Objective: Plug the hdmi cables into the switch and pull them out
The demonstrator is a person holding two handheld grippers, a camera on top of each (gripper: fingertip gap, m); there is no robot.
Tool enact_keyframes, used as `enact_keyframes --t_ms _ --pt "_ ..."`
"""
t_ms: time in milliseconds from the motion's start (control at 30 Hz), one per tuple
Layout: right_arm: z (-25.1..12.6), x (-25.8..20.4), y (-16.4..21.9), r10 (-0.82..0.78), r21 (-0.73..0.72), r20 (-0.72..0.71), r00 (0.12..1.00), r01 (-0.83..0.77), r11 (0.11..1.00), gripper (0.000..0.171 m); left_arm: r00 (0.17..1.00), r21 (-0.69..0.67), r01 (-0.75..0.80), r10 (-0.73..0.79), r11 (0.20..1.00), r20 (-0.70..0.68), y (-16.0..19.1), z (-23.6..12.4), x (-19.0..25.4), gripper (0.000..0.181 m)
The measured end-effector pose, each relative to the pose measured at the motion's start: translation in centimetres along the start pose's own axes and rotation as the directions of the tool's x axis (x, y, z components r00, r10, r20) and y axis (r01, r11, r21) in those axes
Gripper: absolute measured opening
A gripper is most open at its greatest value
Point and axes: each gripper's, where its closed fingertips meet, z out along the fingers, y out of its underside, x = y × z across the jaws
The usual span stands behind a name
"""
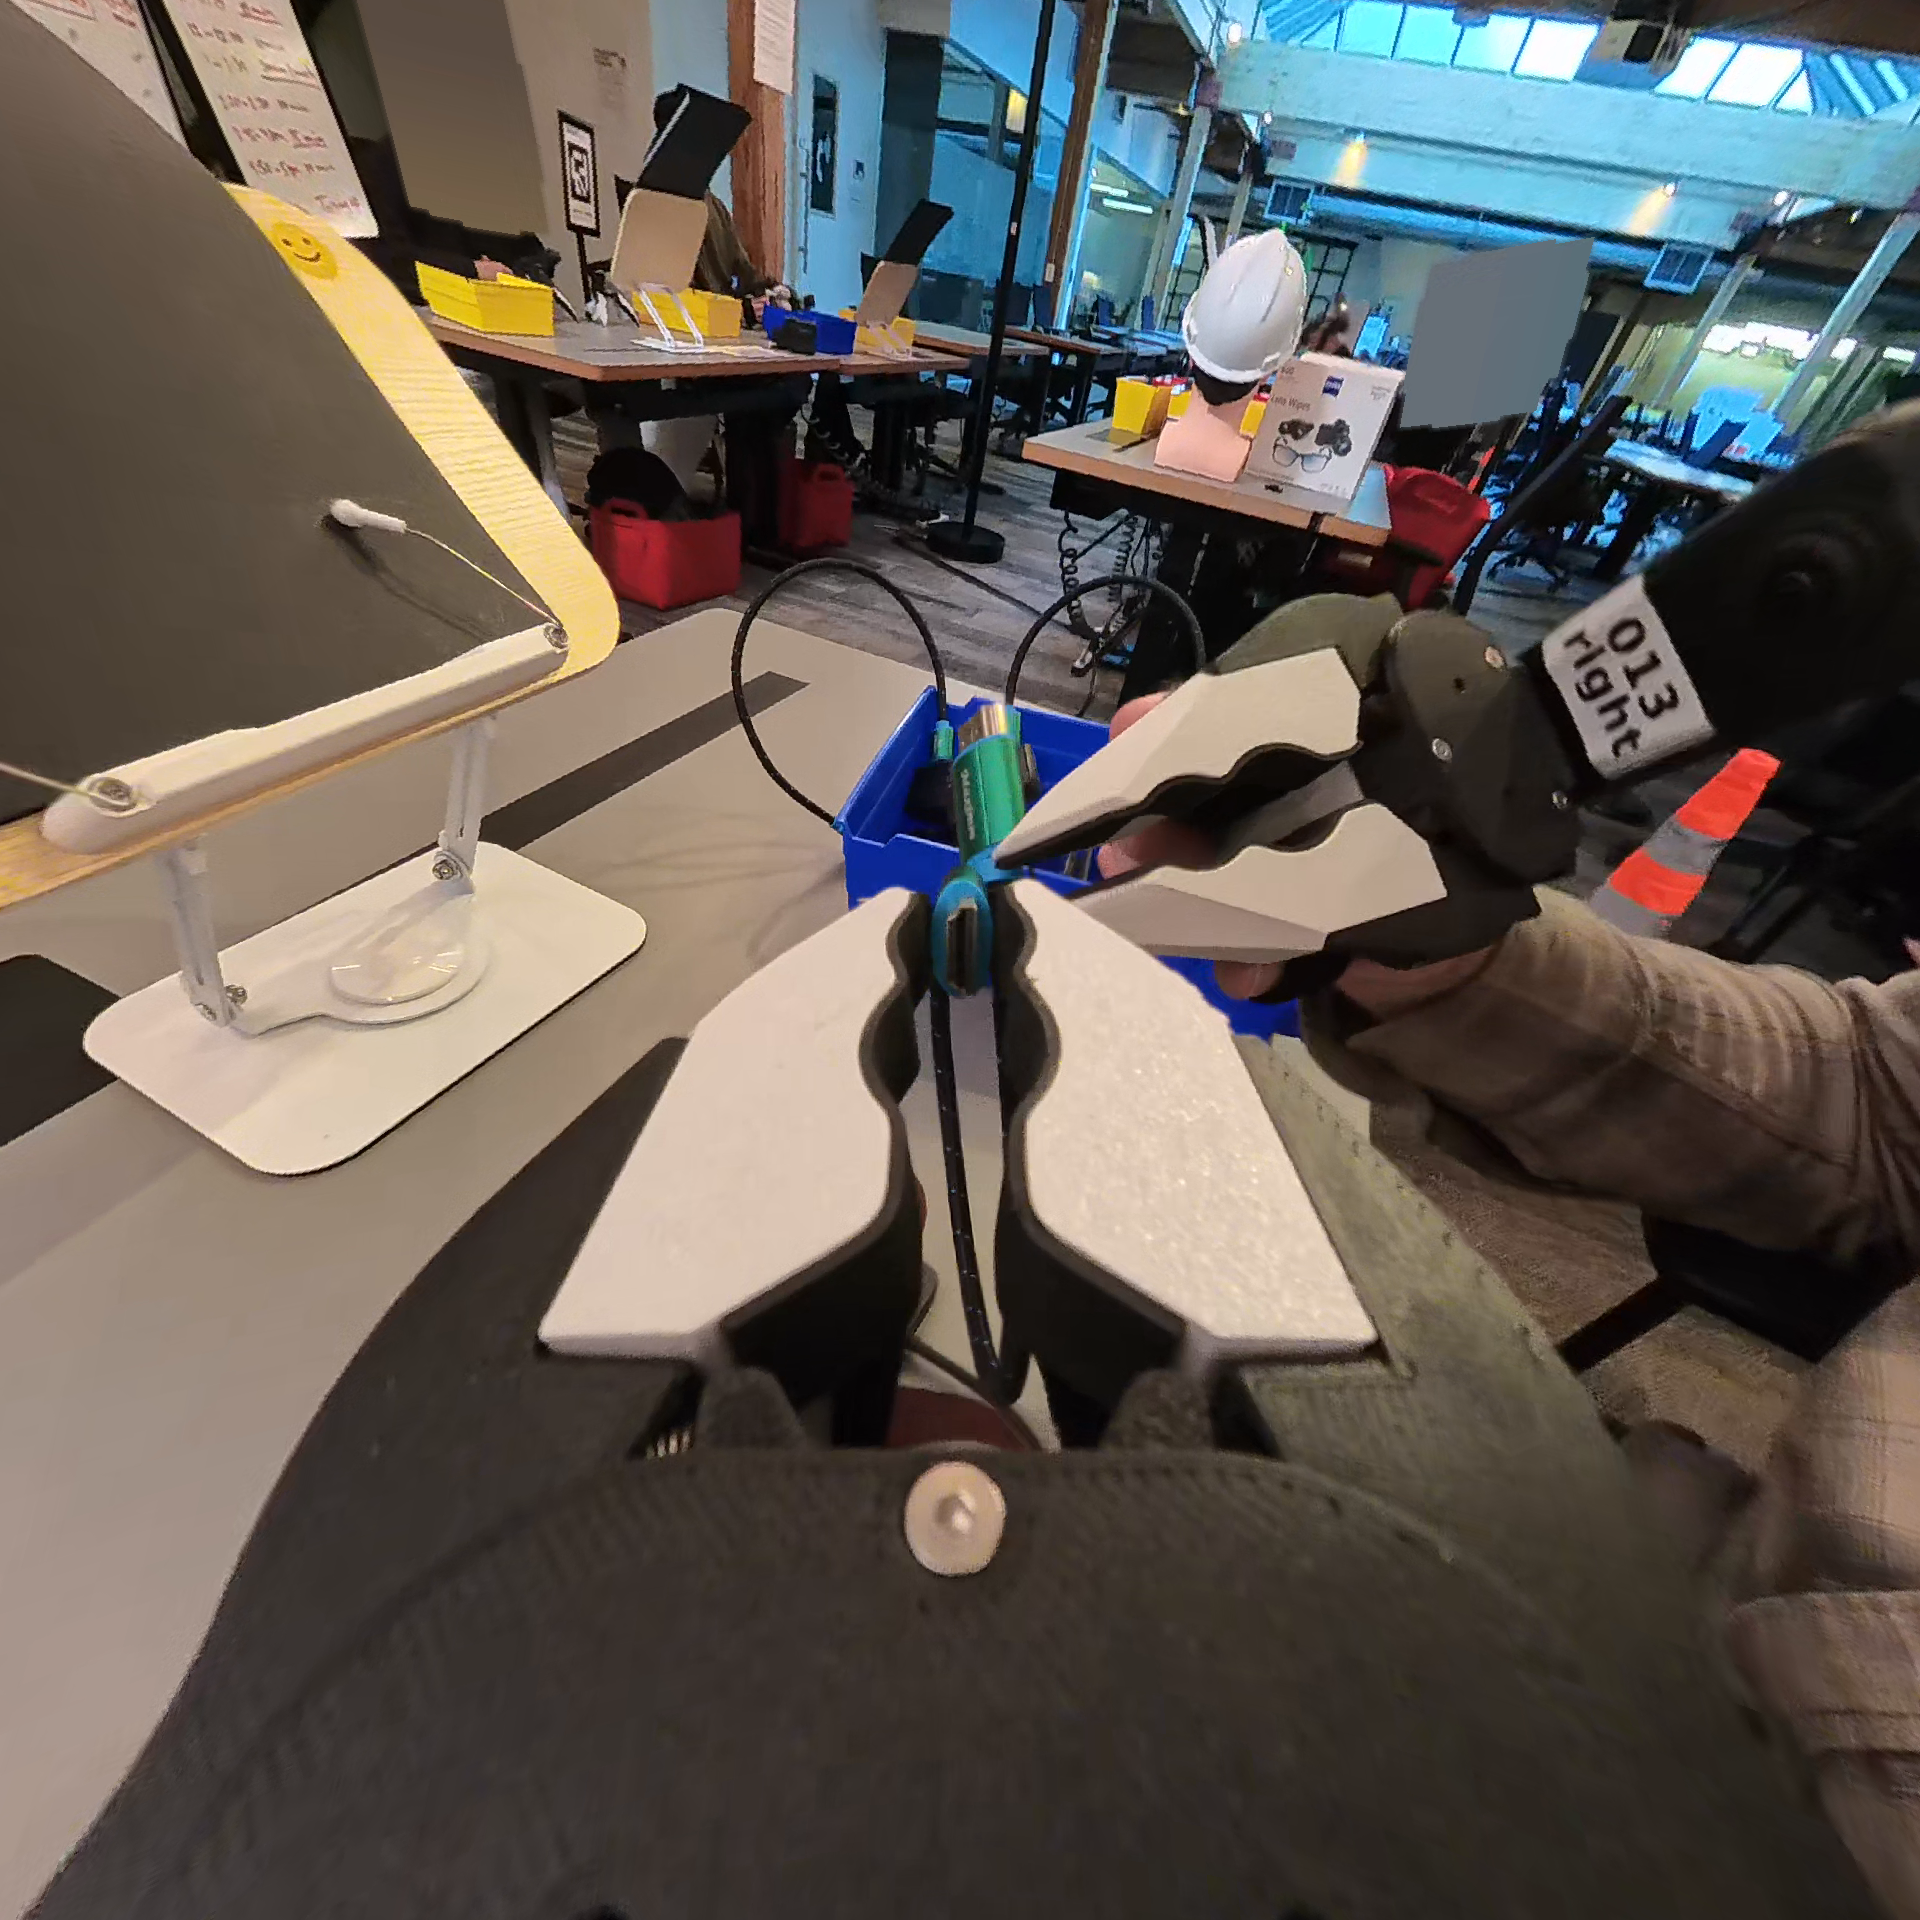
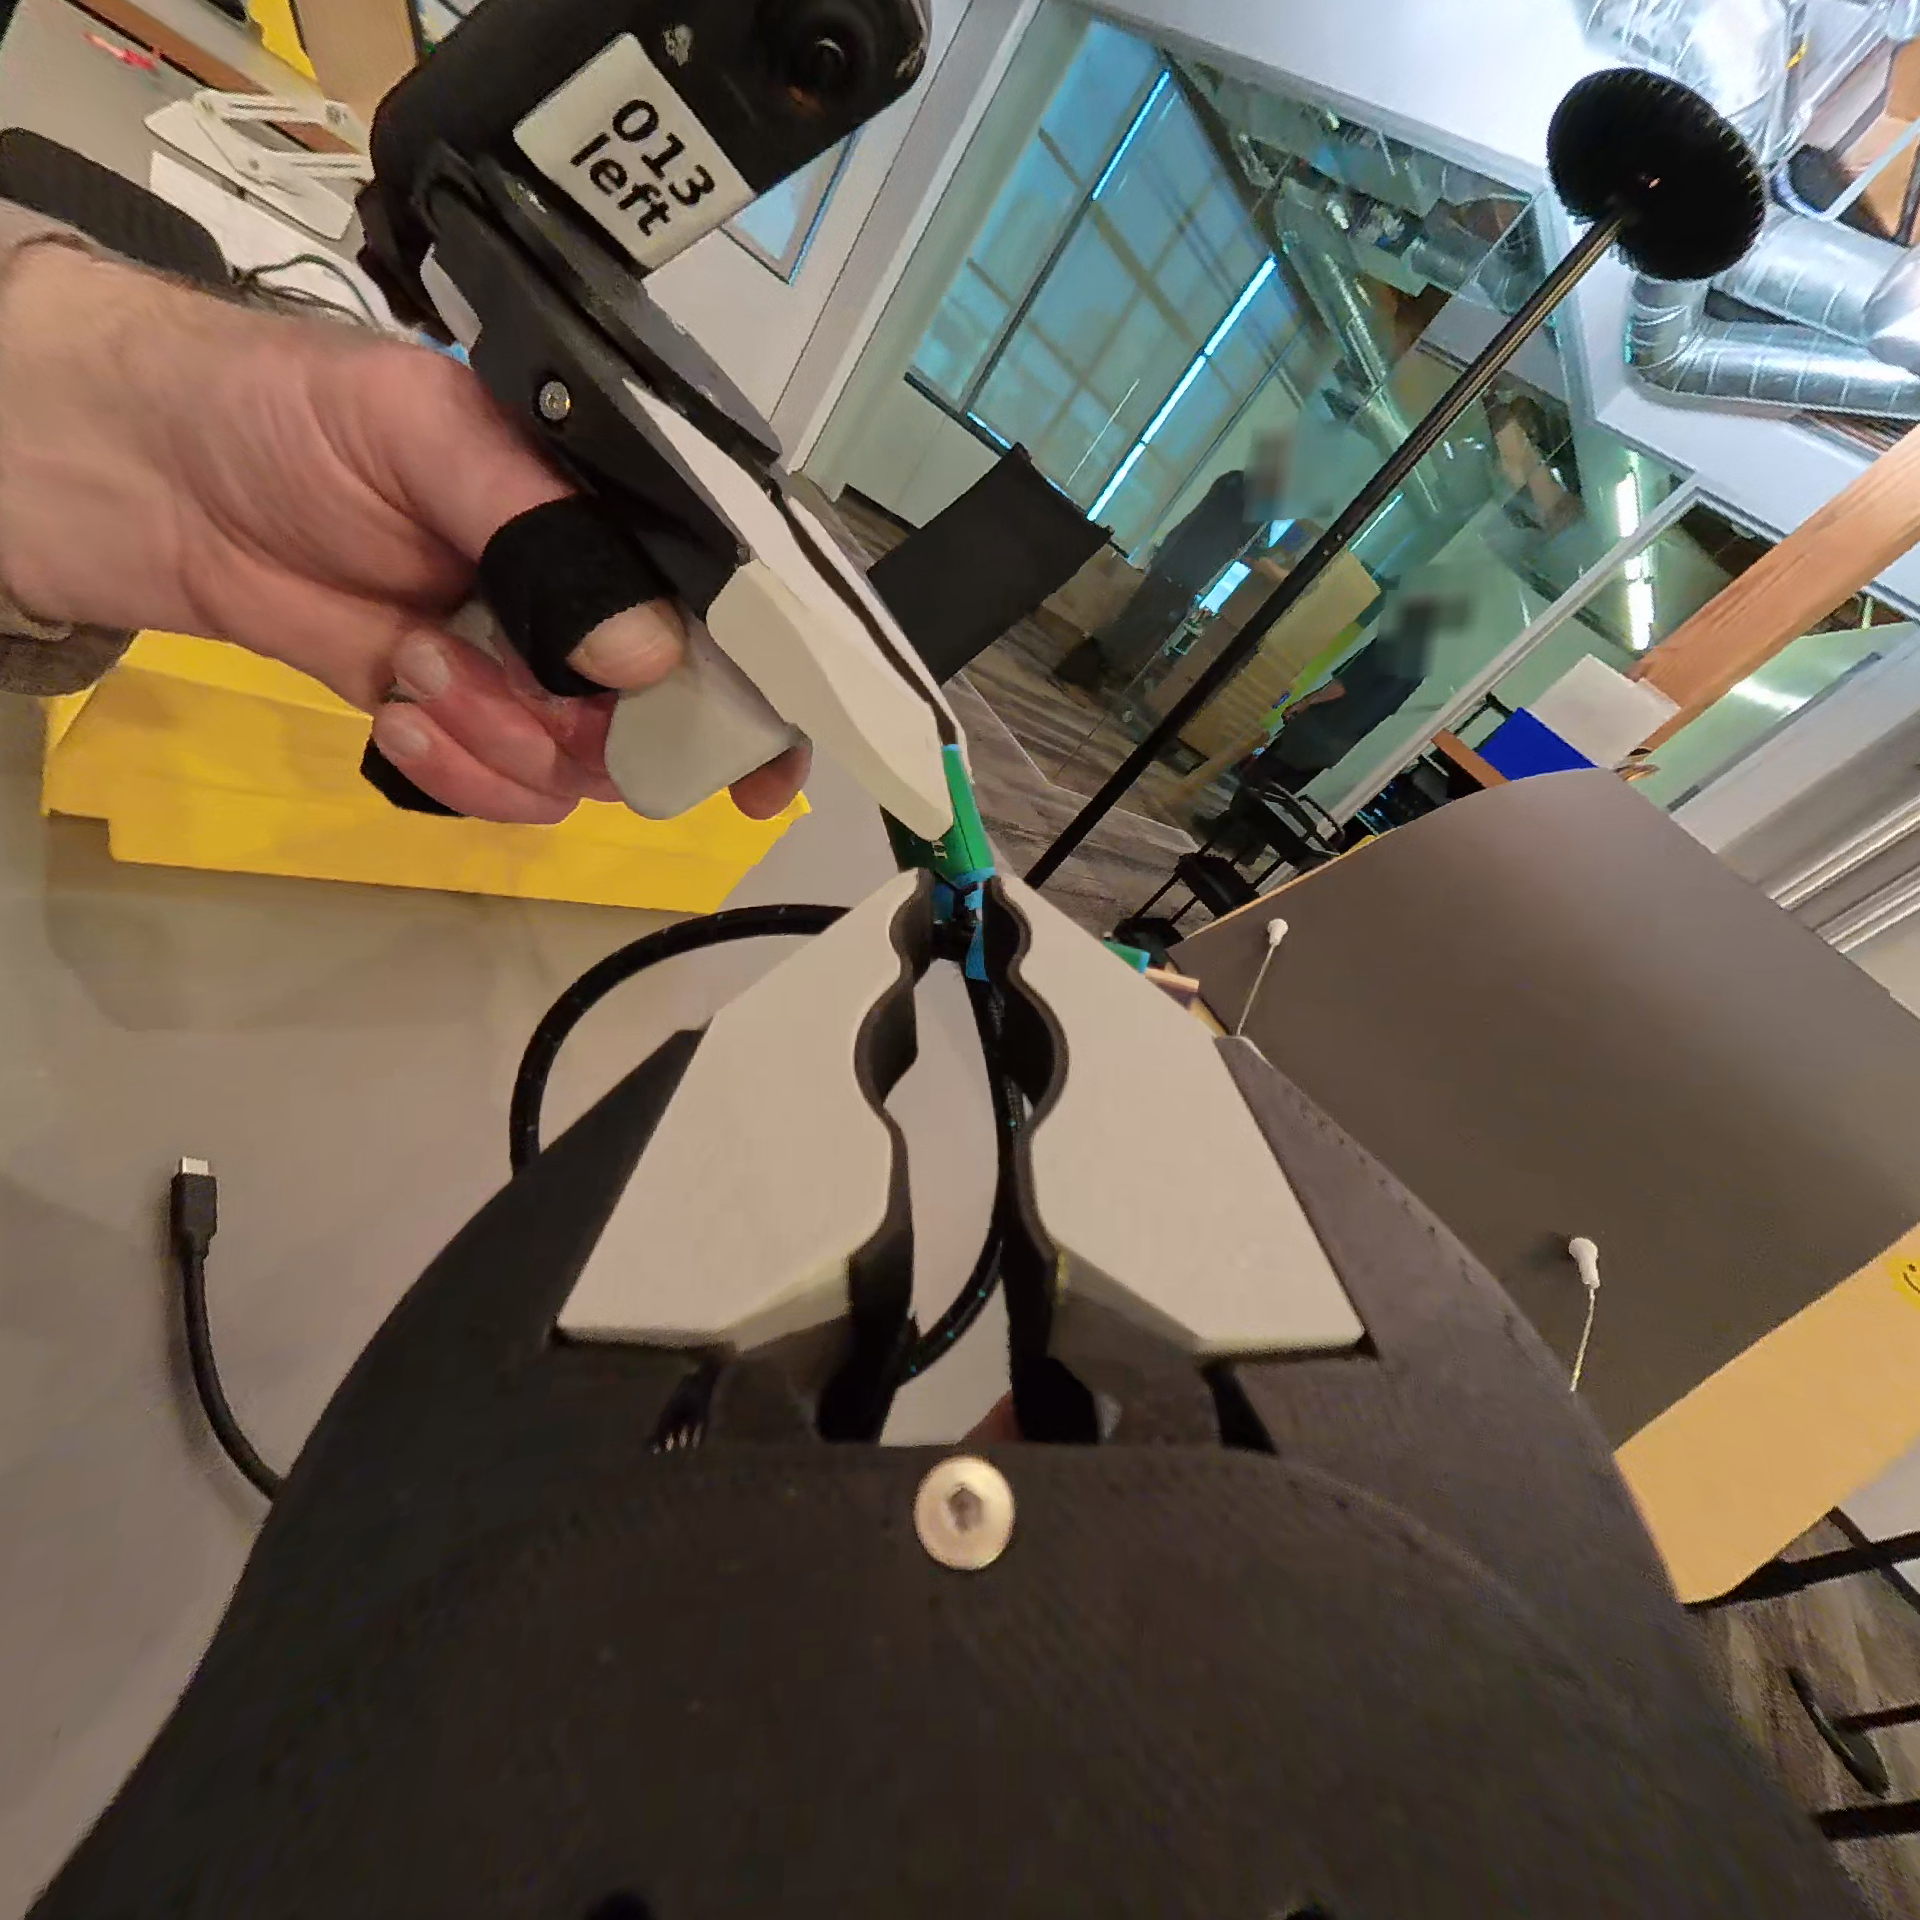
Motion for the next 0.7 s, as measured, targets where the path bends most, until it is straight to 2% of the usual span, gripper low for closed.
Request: enact_keyframes --t_ms 200,367,500,700 --pt "-0.5 -0.9 0.5 0.025 -0.028 0.116 0.993 -0.022 0.999 0.003 0.996 -0.064 -0.091 0.092 0.994 0.008 0.6 0.2 0.6 0.011" --pt "-0.9 -1.0 0.4 0.094 -0.017 0.169 0.981 -0.093 0.996 0.000 0.995 -0.073 -0.103 0.103 0.992 -0.004 0.7 0.3 1.0 0.010" --pt "-0.8 -0.1 -0.1 0.087 0.006 0.092 0.992 -0.088 0.996 0.000 0.999 -0.016 -0.048 0.048 0.999 0.002 0.1 0.4 0.7 0.011" --pt "-0.1 2.0 -0.7 0.040 -0.002 -0.175 0.984 -0.041 0.999 0.000 0.993 0.135 0.115 -0.118 0.984 0.016 -1.0 0.3 -0.4 0.011"
